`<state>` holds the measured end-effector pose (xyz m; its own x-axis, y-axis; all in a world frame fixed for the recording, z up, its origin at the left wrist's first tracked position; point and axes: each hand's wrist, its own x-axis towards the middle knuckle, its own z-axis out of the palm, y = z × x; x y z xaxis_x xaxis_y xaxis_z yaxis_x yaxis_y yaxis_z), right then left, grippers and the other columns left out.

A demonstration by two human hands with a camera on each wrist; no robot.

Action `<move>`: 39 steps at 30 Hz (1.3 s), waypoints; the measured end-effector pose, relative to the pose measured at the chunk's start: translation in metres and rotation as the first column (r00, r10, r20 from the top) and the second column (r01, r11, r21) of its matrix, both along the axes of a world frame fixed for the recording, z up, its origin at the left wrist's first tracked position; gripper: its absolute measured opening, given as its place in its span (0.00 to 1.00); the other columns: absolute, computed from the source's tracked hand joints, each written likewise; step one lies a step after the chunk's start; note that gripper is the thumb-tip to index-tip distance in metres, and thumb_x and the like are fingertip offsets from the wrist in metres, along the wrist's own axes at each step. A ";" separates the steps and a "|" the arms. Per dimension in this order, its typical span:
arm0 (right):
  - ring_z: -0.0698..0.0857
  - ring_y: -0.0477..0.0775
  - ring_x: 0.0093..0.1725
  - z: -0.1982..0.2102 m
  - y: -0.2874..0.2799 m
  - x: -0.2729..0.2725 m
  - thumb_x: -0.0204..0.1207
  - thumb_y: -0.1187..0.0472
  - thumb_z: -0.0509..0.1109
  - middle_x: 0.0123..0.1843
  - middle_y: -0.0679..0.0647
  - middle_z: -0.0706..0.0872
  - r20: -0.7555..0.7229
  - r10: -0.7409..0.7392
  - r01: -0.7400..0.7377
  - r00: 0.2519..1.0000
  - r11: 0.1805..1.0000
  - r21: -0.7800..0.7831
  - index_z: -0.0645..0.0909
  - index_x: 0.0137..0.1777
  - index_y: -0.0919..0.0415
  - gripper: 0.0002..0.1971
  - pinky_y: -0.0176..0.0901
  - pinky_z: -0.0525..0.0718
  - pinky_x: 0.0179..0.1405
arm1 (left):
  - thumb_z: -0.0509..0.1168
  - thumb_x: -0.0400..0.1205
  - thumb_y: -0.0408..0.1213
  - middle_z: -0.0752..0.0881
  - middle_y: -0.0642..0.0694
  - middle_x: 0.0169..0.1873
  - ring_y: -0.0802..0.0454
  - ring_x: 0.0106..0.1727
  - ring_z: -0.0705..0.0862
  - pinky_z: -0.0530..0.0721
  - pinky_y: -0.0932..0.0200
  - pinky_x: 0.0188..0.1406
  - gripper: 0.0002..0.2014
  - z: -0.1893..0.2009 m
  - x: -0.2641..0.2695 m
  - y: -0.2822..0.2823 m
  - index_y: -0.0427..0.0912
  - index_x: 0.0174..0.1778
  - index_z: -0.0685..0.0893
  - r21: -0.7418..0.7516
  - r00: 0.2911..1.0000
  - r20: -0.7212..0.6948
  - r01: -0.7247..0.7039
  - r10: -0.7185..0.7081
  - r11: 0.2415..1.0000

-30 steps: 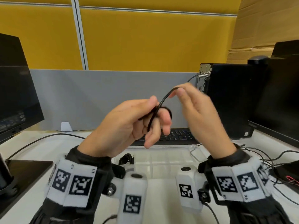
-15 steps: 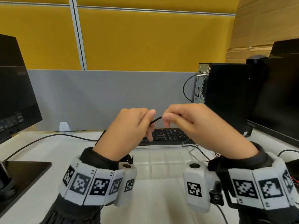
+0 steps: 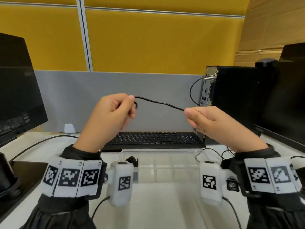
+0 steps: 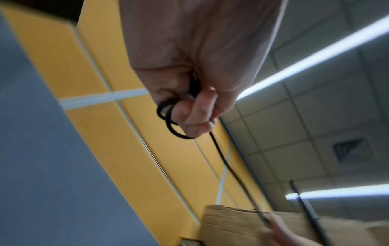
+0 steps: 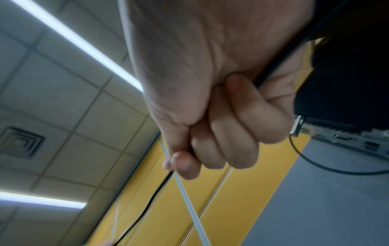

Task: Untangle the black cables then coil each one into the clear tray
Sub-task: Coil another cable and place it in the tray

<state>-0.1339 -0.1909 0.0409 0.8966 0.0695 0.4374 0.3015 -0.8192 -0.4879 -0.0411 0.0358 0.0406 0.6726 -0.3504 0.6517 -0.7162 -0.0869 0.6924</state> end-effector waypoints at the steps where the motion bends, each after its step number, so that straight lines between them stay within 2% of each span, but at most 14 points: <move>1: 0.62 0.43 0.22 0.001 -0.007 -0.002 0.80 0.42 0.51 0.21 0.45 0.63 -0.001 -0.037 0.037 0.999 0.999 -0.038 0.67 0.27 0.51 0.22 0.42 0.65 0.29 | 0.56 0.82 0.44 0.75 0.44 0.18 0.57 0.18 0.69 0.69 0.59 0.25 0.19 0.000 0.004 0.005 0.45 0.24 0.75 0.011 0.992 0.058 -0.110 0.109 0.994; 5: 0.69 0.40 0.24 -0.001 -0.039 -0.008 0.82 0.47 0.52 0.22 0.45 0.67 0.074 -0.251 0.258 0.965 0.961 -0.103 0.66 0.29 0.53 0.21 0.34 0.66 0.29 | 0.54 0.86 0.40 0.78 0.39 0.23 0.42 0.28 0.76 0.74 0.50 0.33 0.20 0.006 0.011 0.034 0.35 0.31 0.79 -0.023 0.874 0.200 -0.448 0.443 0.894; 10: 0.79 0.58 0.36 -0.011 -0.069 -0.013 0.83 0.45 0.48 0.31 0.53 0.78 0.177 -0.556 0.574 0.812 0.816 -0.073 0.71 0.32 0.52 0.21 0.52 0.76 0.39 | 0.52 0.87 0.42 0.79 0.37 0.24 0.39 0.29 0.78 0.79 0.40 0.39 0.20 0.014 0.000 0.048 0.37 0.32 0.79 0.005 0.816 0.263 -0.534 0.514 0.845; 12: 0.82 0.61 0.42 -0.011 -0.066 -0.011 0.83 0.46 0.48 0.37 0.54 0.82 0.244 -0.618 0.645 0.747 0.763 -0.039 0.76 0.41 0.51 0.18 0.57 0.80 0.44 | 0.52 0.87 0.42 0.79 0.38 0.24 0.41 0.29 0.78 0.79 0.42 0.38 0.20 0.016 -0.008 0.040 0.37 0.33 0.78 0.018 0.820 0.285 -0.523 0.497 0.852; 14: 0.82 0.62 0.53 -0.004 -0.051 -0.011 0.81 0.43 0.50 0.50 0.55 0.85 0.323 -0.607 0.644 0.727 0.765 -0.014 0.76 0.61 0.49 0.19 0.64 0.80 0.53 | 0.52 0.87 0.41 0.79 0.38 0.23 0.45 0.27 0.77 0.77 0.44 0.37 0.20 0.015 -0.016 0.028 0.36 0.32 0.78 0.024 0.835 0.306 -0.488 0.458 0.873; 16: 0.77 0.60 0.65 0.006 -0.026 -0.012 0.78 0.38 0.51 0.61 0.53 0.82 0.352 -0.526 0.567 0.774 0.824 -0.014 0.66 0.74 0.45 0.25 0.66 0.75 0.62 | 0.53 0.87 0.42 0.80 0.39 0.22 0.52 0.24 0.75 0.75 0.49 0.35 0.20 0.010 -0.019 0.013 0.37 0.31 0.78 0.043 0.872 0.301 -0.418 0.387 0.907; 20: 0.64 0.44 0.75 0.005 0.036 -0.008 0.80 0.40 0.50 0.73 0.42 0.72 0.228 -0.173 0.197 0.958 0.977 -0.086 0.59 0.78 0.39 0.26 0.49 0.61 0.70 | 0.55 0.87 0.43 0.83 0.42 0.22 0.53 0.24 0.82 0.80 0.55 0.35 0.20 -0.004 -0.022 -0.017 0.38 0.32 0.80 -0.012 0.981 0.149 -0.125 0.125 0.992; 23: 0.77 0.34 0.53 -0.006 0.046 0.009 0.86 0.55 0.54 0.50 0.39 0.81 0.318 -0.007 0.007 0.948 1.000 0.000 0.77 0.65 0.51 0.13 0.32 0.70 0.56 | 0.54 0.87 0.37 0.85 0.44 0.23 0.53 0.25 0.84 0.81 0.62 0.33 0.19 -0.006 -0.030 -0.030 0.31 0.34 0.80 -0.082 0.991 -0.067 0.111 -0.117 0.990; 25: 0.77 0.32 0.39 -0.007 0.040 0.016 0.85 0.62 0.57 0.37 0.35 0.78 0.468 -0.080 0.037 0.880 0.994 0.101 0.82 0.51 0.56 0.11 0.24 0.70 0.42 | 0.54 0.85 0.36 0.85 0.42 0.22 0.54 0.24 0.83 0.80 0.66 0.30 0.19 -0.003 -0.040 -0.034 0.29 0.35 0.81 -0.136 0.917 -0.217 0.312 -0.336 0.940; 27: 0.78 0.32 0.36 -0.009 0.038 0.016 0.85 0.60 0.58 0.35 0.34 0.78 0.536 -0.131 0.073 0.834 0.989 0.128 0.80 0.47 0.52 0.10 0.26 0.72 0.38 | 0.55 0.81 0.40 0.85 0.42 0.23 0.54 0.25 0.82 0.81 0.67 0.31 0.18 0.000 -0.051 -0.037 0.32 0.34 0.82 -0.241 0.798 -0.280 0.480 -0.534 0.844; 30: 0.83 0.47 0.38 -0.015 0.047 0.016 0.83 0.52 0.53 0.37 0.45 0.83 0.458 -0.116 0.083 0.881 0.992 0.092 0.75 0.48 0.50 0.10 0.52 0.81 0.38 | 0.56 0.77 0.39 0.89 0.44 0.30 0.55 0.32 0.87 0.85 0.66 0.36 0.14 0.003 -0.056 -0.039 0.33 0.38 0.84 -0.505 0.692 -0.244 0.508 -0.680 0.698; 32: 0.83 0.55 0.38 -0.018 0.058 0.015 0.85 0.53 0.51 0.40 0.52 0.85 0.312 -0.052 0.049 0.949 0.999 0.018 0.74 0.55 0.50 0.10 0.57 0.81 0.39 | 0.55 0.81 0.35 0.91 0.43 0.38 0.52 0.43 0.90 0.85 0.65 0.45 0.13 0.003 -0.050 -0.038 0.32 0.46 0.83 -0.596 0.722 -0.196 0.449 -0.663 0.666; 35: 0.77 0.43 0.30 -0.016 0.063 0.010 0.86 0.54 0.52 0.33 0.47 0.79 0.050 0.045 -0.041 0.998 0.997 -0.068 0.72 0.53 0.49 0.08 0.38 0.73 0.32 | 0.50 0.87 0.30 0.90 0.41 0.46 0.47 0.53 0.89 0.85 0.63 0.51 0.13 -0.002 -0.035 -0.036 0.32 0.51 0.81 -0.590 0.838 -0.158 0.344 -0.523 0.730; 39: 0.74 0.42 0.30 -0.002 0.061 -0.007 0.85 0.51 0.54 0.30 0.47 0.76 -0.147 0.102 -0.127 0.984 0.976 -0.176 0.78 0.45 0.48 0.12 0.36 0.69 0.31 | 0.50 0.88 0.34 0.87 0.49 0.50 0.57 0.55 0.87 0.84 0.62 0.56 0.12 -0.013 -0.013 -0.032 0.40 0.53 0.79 -0.337 0.999 0.053 0.025 -0.008 0.941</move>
<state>-0.1410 -0.1304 0.0385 0.9281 0.2433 0.2818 0.3398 -0.8627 -0.3745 -0.0536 0.0041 0.0275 0.6322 -0.1148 0.7663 -0.7501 0.1575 0.6423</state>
